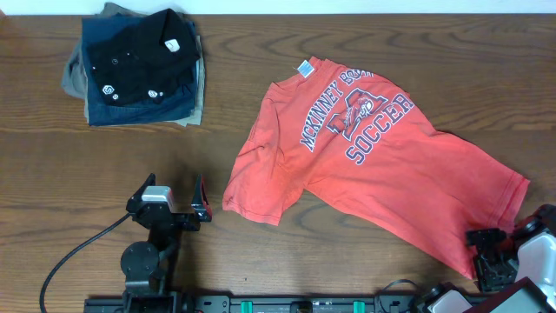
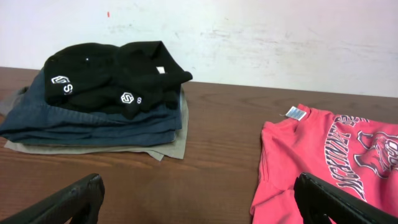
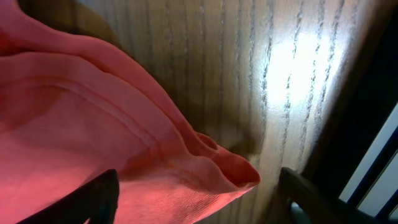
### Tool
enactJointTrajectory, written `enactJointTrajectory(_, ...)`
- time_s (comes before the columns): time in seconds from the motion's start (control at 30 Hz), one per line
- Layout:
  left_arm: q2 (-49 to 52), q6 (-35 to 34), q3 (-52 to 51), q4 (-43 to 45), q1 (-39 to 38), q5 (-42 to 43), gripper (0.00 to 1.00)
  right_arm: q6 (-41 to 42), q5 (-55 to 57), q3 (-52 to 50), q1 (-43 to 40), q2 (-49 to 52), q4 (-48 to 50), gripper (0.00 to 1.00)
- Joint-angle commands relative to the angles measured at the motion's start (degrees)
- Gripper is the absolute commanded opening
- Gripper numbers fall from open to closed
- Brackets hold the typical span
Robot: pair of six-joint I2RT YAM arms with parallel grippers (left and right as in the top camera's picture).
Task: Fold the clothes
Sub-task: 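Grasp the t-shirt's lower right hem with the right gripper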
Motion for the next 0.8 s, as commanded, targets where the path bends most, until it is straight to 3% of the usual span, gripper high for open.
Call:
enactJointTrajectory(0.0,-0.3,0.2,-1.0,-1.9,-0.1,0.8,0.98,0.4,0.8,-1.0,-0.5,0.0,0.4,0.74)
enactJointTrajectory(0.2,-0.3,0.2,-1.0,-1.9,-0.1,0.8,0.98,0.6,-0.2,-2.8,-0.5,0.0,2.2,0.59)
enactJointTrajectory(0.43,-0.3,0.2,-1.0,-1.9,-0.1,0.8,0.98,0.8,-1.4,-4.0,-0.5,0.0,3.4,0.48)
enactJointTrajectory(0.77,-0.3,0.2,-1.0,-1.9,-0.1,0.8,0.98,0.8,-1.4,-3.5,-0.5,0.0,2.4,0.09)
